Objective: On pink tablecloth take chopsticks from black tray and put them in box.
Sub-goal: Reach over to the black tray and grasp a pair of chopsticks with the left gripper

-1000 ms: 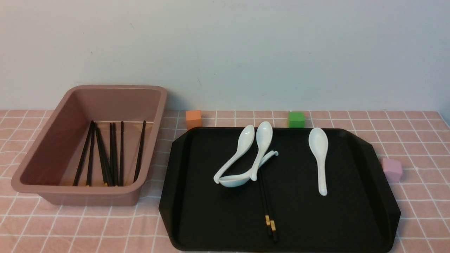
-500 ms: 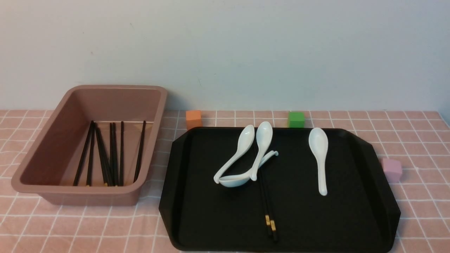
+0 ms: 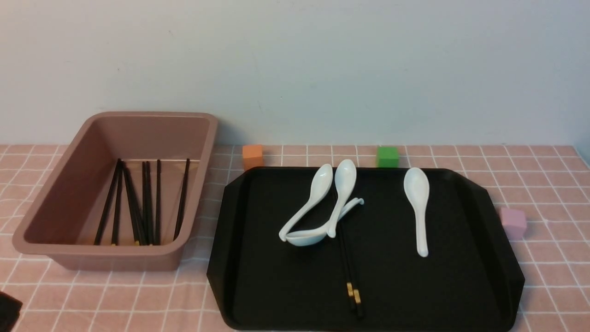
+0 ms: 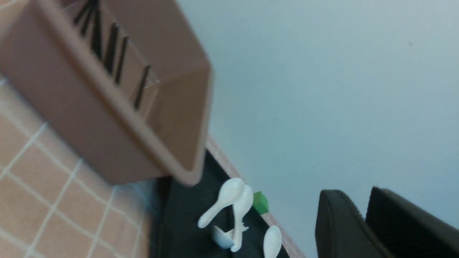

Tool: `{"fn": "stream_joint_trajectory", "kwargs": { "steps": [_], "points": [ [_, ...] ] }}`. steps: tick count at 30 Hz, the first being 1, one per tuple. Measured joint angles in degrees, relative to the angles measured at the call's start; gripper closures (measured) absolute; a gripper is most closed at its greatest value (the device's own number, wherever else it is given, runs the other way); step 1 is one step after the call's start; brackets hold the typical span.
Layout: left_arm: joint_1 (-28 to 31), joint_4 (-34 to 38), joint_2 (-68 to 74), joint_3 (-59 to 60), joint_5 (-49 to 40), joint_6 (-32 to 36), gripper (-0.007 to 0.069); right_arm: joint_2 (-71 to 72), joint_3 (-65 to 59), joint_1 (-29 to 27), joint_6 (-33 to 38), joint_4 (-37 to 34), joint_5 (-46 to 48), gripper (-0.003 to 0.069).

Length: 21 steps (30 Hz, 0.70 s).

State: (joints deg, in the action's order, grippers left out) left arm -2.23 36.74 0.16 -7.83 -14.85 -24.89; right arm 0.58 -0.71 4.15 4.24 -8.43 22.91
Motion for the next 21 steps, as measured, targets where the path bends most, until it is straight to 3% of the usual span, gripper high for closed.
{"fn": "stream_joint_trajectory", "kwargs": {
  "steps": [5, 12, 16, 20, 21],
  "points": [
    [0.0, -0.2, 12.6, -12.0, -13.2, 9.5, 0.0614, 0.0, 0.0, 0.0, 0.0, 0.0, 0.0, 0.049],
    [-0.1, -7.0, 41.9, -27.4, -35.1, 20.2, 0.0631, 0.0, 0.0, 0.0, 0.0, 0.0, 0.0, 0.0482],
    [-3.6, -9.5, 57.6, -33.2, -35.4, 21.4, 0.0631, 0.0, 0.0, 0.0, 0.0, 0.0, 0.0, 0.0477],
    [-10.6, -11.4, 68.3, -38.7, -33.5, 20.7, 0.0637, 0.0, 0.0, 0.0, 0.0, 0.0, 0.0, 0.0471],
    [-14.6, -11.9, 72.3, -41.4, -32.5, 19.3, 0.0637, 0.0, 0.0, 0.0, 0.0, 0.0, 0.0, 0.0468]
  ]
}}
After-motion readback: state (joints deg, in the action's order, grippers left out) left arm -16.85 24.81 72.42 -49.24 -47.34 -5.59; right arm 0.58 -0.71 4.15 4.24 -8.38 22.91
